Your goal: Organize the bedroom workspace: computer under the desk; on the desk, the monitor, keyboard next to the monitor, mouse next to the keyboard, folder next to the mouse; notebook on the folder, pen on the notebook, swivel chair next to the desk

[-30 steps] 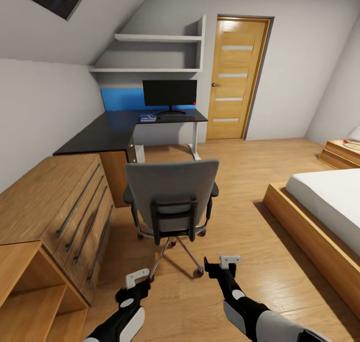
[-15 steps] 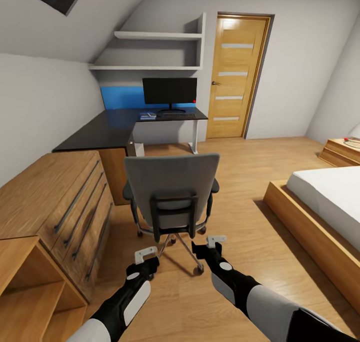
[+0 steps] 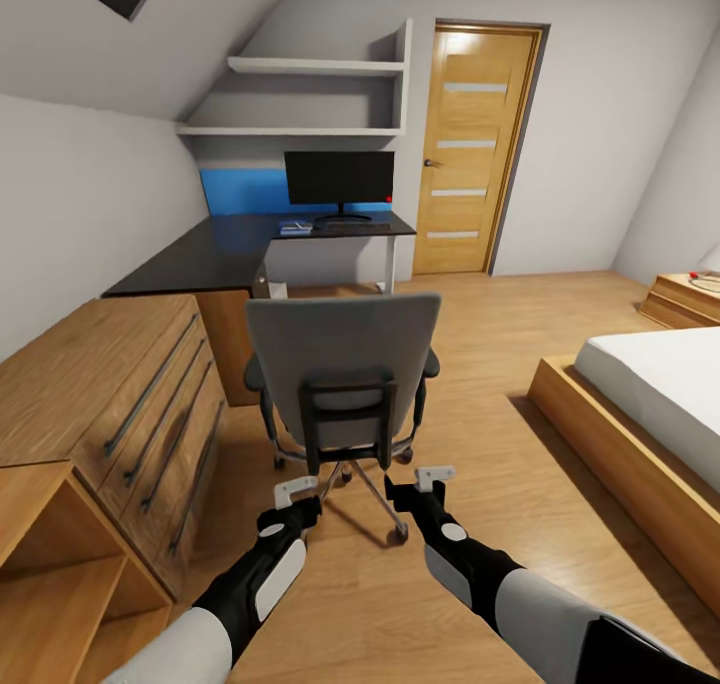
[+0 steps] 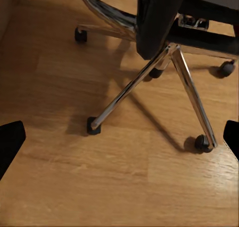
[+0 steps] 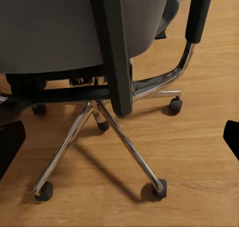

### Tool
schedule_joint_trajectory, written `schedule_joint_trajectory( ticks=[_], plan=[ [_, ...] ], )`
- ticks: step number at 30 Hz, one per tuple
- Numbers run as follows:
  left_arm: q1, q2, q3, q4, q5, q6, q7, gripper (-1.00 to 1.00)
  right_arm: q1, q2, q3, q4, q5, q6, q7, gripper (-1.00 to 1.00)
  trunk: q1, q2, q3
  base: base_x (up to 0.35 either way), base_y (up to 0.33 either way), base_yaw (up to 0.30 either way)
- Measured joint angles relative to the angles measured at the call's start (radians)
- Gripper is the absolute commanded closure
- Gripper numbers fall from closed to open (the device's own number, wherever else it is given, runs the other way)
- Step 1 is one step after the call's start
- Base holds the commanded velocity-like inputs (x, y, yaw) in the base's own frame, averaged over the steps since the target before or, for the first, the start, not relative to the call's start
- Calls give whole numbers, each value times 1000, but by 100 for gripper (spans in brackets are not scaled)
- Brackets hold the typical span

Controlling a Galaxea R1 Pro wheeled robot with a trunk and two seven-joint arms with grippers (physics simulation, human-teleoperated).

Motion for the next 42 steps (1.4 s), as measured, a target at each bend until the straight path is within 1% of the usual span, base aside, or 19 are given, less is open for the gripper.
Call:
schedule_joint_trajectory(
  ticks=[3,6,15,34,35,37,42],
  plan=[
    [-11,-2,0,52,-6,-13,-2,-100,1,3,1,-1,-1,-1,-2,-100,12,-21,-9,0,0,0],
    [-13,0,0,61,-7,-16,-3,-100,0,4,1,-1,-1,-5,-3,-100,23,-42,-19,0,0,0],
    [-14,0,0,67,-6,-19,-3,-100,1,7,2,-1,-3,-40,-4,-100,58,-105,-47,0,0,0],
    [-14,0,1,70,-3,-20,-3,-100,2,5,1,-1,-2,-45,-4,-100,130,-238,-107,0,0,0],
    [-14,5,3,73,-4,-25,0,-100,1,1,-2,0,-2,-50,-3,-100,130,-238,-107,0,0,0],
    [-14,1,5,70,-4,-36,1,-100,2,7,0,1,-2,-56,-5,-100,130,-238,-107,0,0,0],
    [-14,-1,6,69,-6,-62,1,-100,2,10,1,1,-3,-51,-6,-100,130,-238,-107,1,0,0]
  ],
)
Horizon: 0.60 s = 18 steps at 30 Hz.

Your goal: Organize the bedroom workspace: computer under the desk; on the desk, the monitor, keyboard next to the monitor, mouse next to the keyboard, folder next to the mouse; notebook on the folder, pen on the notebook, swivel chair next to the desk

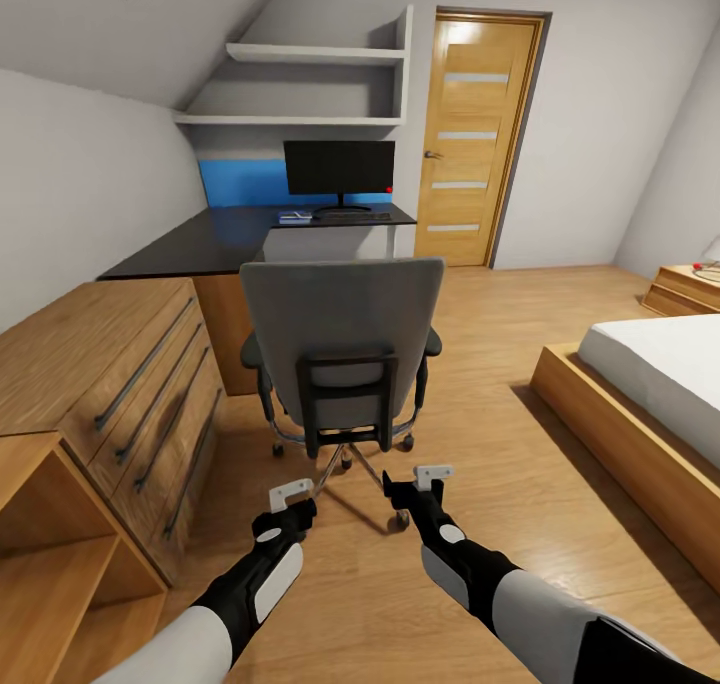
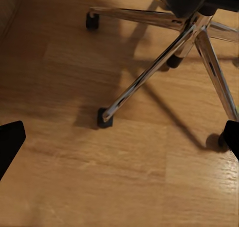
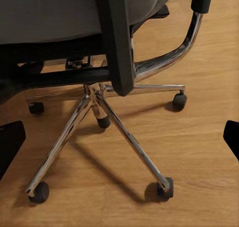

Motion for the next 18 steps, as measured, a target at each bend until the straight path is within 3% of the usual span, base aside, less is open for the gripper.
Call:
schedule_joint_trajectory(
  ticks=[6,18],
  plan=[
    [0,19,-2,-3,-1,-30,-2,-100,0,-5,4,-1,1,3,0,-100,0,0,0,29,0,0],
    [0,24,-5,-4,-4,-88,-1,-100,0,-6,5,-1,1,4,0,-100,0,0,0,7,0,0]
  ],
)
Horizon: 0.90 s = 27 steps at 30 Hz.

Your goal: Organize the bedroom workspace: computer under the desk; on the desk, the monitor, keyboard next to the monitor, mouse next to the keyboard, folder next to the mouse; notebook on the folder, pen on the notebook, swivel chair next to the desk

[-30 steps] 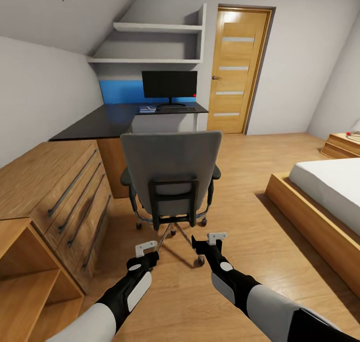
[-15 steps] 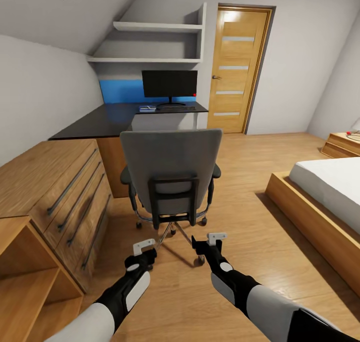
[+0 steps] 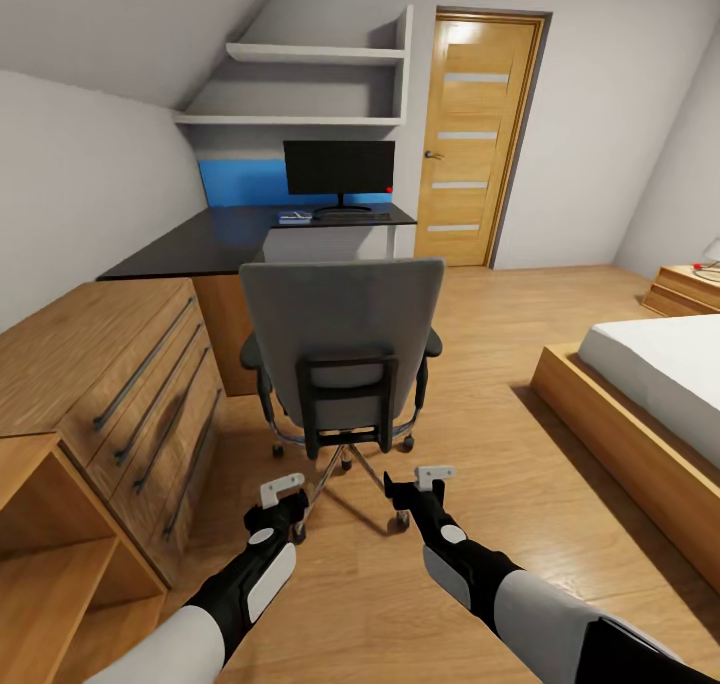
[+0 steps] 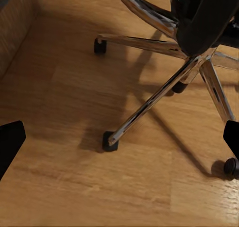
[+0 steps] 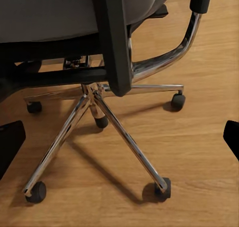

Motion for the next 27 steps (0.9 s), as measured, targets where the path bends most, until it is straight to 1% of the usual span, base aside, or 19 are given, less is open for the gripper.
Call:
schedule_joint_trajectory(
  ticks=[2,27],
  plan=[
    [0,0,0,-1,0,-1,0,-100,0,0,0,0,0,0,0,-100,0,0,0,1,0,0],
    [0,1,3,-2,4,-2,5,-100,0,0,0,0,0,0,0,-100,96,-175,-78,0,0,0]
  ],
)
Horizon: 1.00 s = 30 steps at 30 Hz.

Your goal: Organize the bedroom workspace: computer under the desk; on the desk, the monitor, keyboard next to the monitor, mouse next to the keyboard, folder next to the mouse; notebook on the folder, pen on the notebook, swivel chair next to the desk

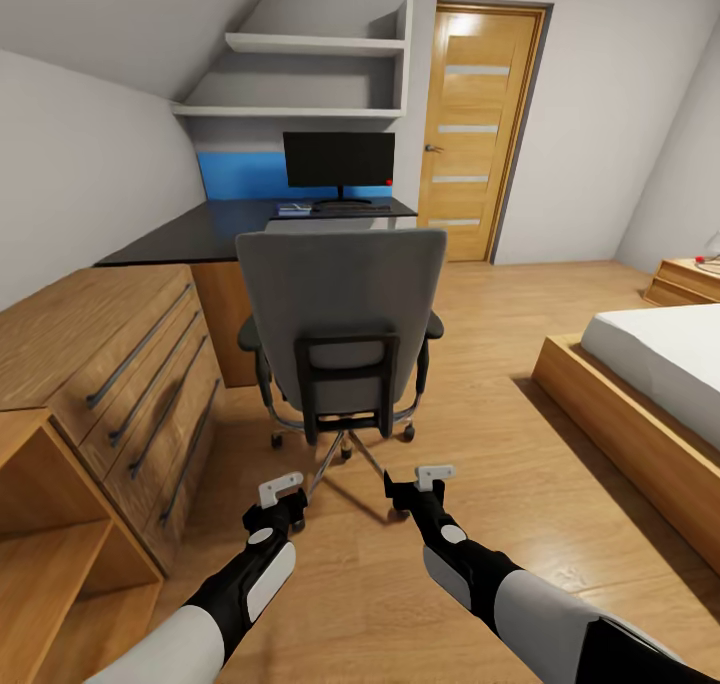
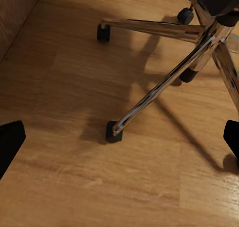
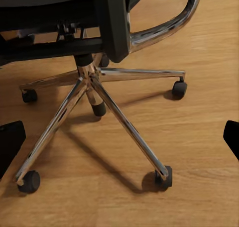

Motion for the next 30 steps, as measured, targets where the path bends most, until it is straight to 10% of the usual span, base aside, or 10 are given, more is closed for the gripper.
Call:
schedule_joint_trajectory(
  ticks=[30],
  plan=[
    [0,3,0,1,-1,-2,-2,-100,0,-1,0,0,0,-5,0,-100,4,-7,-3,77,0,0]
  ],
)
